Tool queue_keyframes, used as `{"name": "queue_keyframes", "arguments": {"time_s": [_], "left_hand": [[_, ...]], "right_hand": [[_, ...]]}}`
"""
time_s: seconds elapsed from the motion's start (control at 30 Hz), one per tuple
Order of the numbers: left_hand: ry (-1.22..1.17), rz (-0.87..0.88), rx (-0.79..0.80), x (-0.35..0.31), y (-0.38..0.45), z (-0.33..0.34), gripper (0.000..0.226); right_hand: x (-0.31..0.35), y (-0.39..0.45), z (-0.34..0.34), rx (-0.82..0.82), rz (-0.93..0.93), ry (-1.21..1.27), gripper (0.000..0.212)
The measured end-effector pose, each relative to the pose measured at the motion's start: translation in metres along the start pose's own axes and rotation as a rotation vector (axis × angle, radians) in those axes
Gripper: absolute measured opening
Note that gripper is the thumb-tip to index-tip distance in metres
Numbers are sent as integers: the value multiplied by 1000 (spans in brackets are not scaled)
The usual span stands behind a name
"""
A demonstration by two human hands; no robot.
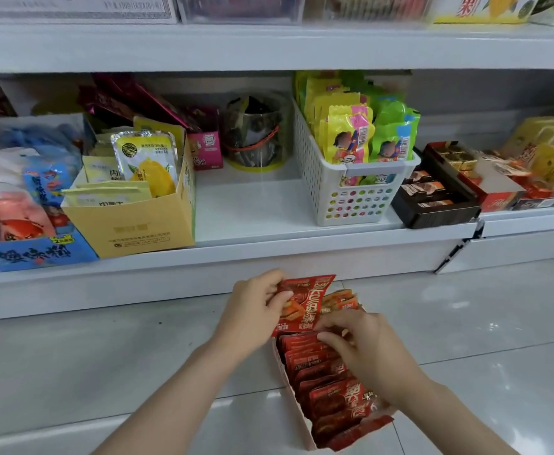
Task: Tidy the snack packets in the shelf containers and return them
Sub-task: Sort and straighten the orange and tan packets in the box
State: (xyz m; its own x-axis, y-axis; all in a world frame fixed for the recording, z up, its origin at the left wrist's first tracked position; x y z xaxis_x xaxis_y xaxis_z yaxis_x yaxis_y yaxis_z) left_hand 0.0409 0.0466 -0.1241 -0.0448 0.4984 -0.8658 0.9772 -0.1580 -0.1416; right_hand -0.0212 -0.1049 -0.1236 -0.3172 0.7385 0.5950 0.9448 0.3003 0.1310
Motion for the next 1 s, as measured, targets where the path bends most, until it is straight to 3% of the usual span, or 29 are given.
{"name": "queue_keyframes", "arguments": {"time_s": [0.2, 0.37, 0.5, 0.57, 0.67, 0.87, 1.0], "left_hand": [[-79, 153, -53, -6, -14, -2, 35], [129, -24, 199, 32, -17, 33, 30], [103, -66, 264, 22, -12, 21, 17], [225, -34, 297, 10, -6, 20, 13], [483, -13, 334, 5, -2, 21, 21], [465, -52, 440, 3, -13, 35, 25], [619, -18, 496, 10, -13, 43, 38]], "right_hand": [[2, -8, -6, -53, -19, 0, 6], [0, -7, -4, -5, -2, 31, 4], [0, -5, 3, 29, -4, 13, 7], [-1, -5, 4, 3, 1, 18, 9], [-5, -6, 2, -60, 45, 30, 9], [-18, -14, -5, -212, 176, 178, 19], [-27, -24, -8, -227, 261, 270, 32]]}}
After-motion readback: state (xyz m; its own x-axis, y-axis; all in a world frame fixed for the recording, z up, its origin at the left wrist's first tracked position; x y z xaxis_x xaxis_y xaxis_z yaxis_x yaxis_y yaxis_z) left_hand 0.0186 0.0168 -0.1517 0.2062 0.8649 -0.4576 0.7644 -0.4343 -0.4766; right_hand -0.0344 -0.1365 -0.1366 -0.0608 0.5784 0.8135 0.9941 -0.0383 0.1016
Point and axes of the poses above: each hand's wrist, its own y-axis towards the middle knuckle, its own z-axis out of the palm, x = y × z, the point moved 10 cm from there along y, towards the middle knuckle, and after that the axes turned 12 degrees about -z, right-handed, at the moved point
